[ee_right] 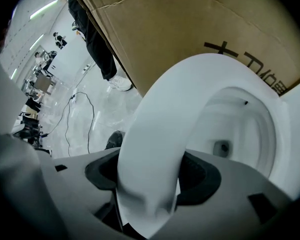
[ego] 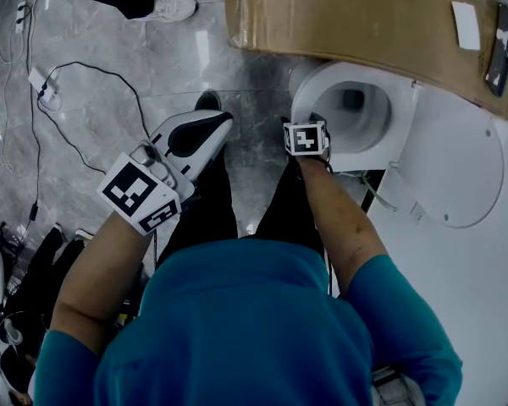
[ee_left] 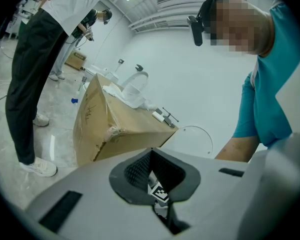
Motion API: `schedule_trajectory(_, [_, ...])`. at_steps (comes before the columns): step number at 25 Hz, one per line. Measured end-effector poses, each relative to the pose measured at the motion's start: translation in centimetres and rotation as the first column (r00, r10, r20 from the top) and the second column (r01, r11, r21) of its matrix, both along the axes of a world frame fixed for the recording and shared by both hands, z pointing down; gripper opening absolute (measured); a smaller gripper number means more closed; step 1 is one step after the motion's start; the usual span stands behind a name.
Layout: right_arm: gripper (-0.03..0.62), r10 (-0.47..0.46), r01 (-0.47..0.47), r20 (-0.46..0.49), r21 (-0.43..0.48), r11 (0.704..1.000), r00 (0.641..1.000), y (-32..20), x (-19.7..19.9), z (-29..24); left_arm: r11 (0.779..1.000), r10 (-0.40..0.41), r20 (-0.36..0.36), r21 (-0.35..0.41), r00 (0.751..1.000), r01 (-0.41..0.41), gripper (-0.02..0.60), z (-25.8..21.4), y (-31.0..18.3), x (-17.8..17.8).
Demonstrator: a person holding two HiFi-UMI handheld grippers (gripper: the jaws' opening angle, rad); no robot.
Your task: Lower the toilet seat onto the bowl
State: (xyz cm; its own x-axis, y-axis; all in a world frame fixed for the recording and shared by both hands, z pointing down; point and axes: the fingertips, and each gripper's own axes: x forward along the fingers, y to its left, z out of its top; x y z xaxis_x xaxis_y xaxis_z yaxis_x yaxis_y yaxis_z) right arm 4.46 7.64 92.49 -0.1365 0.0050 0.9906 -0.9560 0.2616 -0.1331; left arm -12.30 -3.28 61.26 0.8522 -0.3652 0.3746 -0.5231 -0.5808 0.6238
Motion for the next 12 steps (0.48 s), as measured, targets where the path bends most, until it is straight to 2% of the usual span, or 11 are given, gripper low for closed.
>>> schedule_trajectory(4, [0.313,-0.014,0.014,-0.051,0.011,1.0,0.999,-0.4,0.0,-0.2,1.0,-0.002,0.0,-0.005,1.0,0.002,-0.006,0.1,0.1,-0.1])
schedule_trajectory(12, [0.341,0.011,-0.012,-0.06,-0.017,1.0,0.998,-0.2,0.4,1.1,1.0,0.003,0.002,-0.015,1.0,-0.003,-0.006,0.6,0.5,0.0])
